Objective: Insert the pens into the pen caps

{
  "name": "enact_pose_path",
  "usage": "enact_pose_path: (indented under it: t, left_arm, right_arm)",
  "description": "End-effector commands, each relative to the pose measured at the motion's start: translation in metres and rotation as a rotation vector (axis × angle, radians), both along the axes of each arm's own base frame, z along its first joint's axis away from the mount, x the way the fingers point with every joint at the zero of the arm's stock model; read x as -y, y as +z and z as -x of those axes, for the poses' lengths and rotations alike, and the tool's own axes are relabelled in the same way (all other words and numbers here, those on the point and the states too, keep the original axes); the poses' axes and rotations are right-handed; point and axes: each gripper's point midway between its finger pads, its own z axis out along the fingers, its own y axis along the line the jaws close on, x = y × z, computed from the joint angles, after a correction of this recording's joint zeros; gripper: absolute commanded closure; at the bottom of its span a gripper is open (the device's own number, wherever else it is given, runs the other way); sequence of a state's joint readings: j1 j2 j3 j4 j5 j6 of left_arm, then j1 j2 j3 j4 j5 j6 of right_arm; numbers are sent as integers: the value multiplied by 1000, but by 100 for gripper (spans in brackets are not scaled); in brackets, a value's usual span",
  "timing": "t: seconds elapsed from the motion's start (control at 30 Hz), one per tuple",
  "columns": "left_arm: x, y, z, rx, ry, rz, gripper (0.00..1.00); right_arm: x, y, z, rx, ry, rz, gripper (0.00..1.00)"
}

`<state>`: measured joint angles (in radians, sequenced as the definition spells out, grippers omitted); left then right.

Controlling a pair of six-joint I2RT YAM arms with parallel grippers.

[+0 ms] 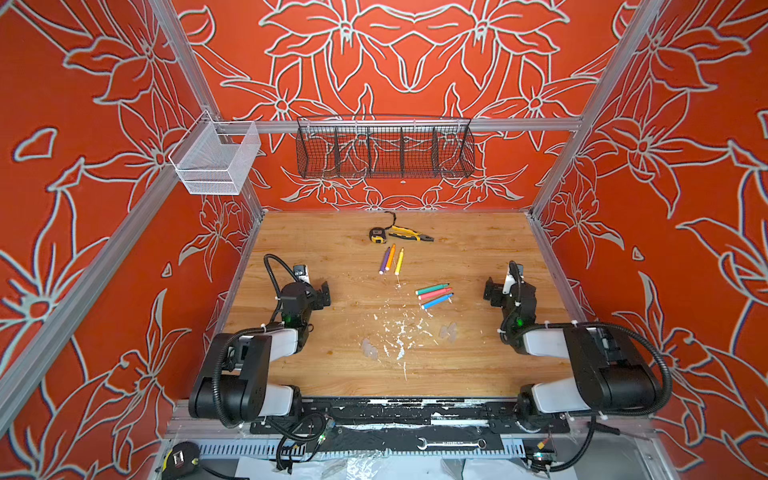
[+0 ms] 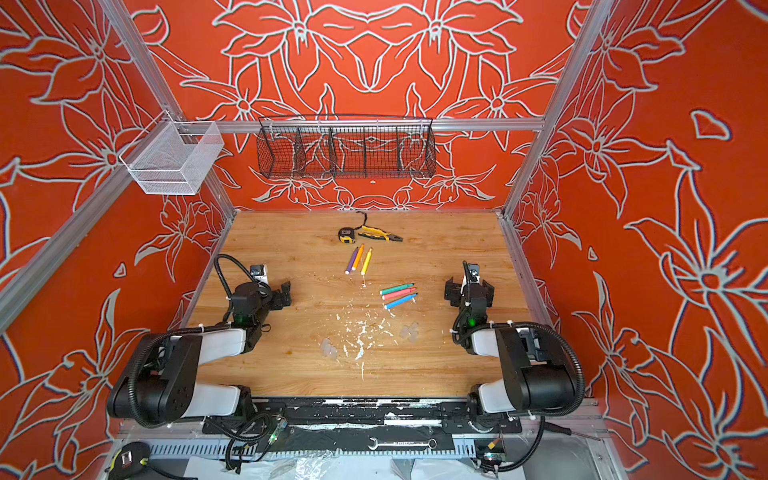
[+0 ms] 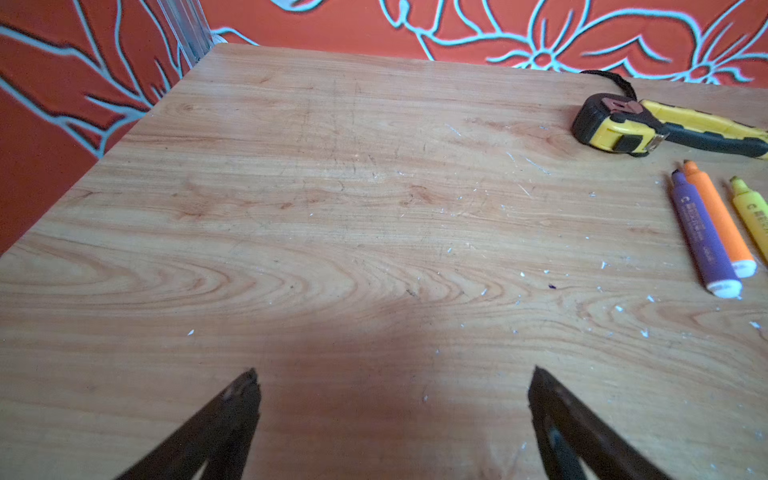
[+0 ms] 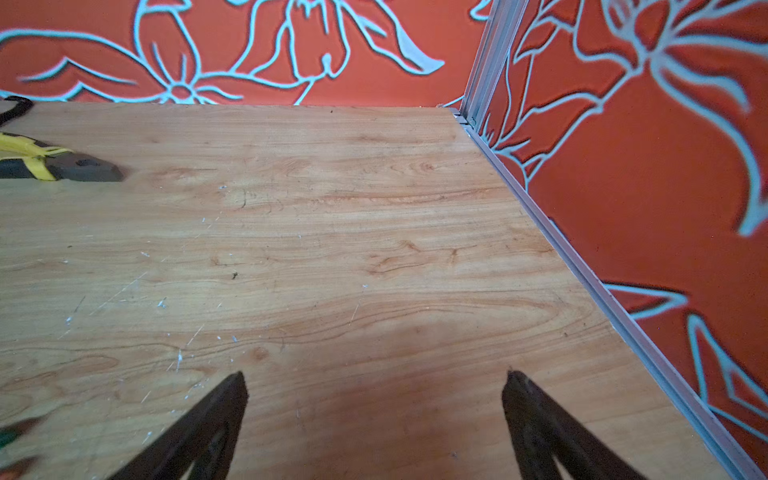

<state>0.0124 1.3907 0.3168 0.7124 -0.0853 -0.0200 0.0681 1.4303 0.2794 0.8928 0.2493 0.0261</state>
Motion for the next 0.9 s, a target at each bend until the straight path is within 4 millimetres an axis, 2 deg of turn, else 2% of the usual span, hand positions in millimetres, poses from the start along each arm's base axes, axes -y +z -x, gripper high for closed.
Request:
enact_pose_path:
  t: [0.0, 0.73, 0.8, 0.87]
  left_arm:
    - [0, 6, -3, 23, -8, -3, 3]
    - [1, 7, -3, 26, -8, -4, 3]
    - [2, 11, -4, 39, -12, -4, 3]
    - [7, 18, -4, 21, -30, -23, 3]
  right_arm:
    - [-1, 3, -3, 2, 3, 16, 3]
    - [-2, 5, -3, 9, 9, 14, 2]
    - [-10, 15, 0, 34, 63, 15, 3]
    - [-10, 28, 9, 32, 56, 9, 2]
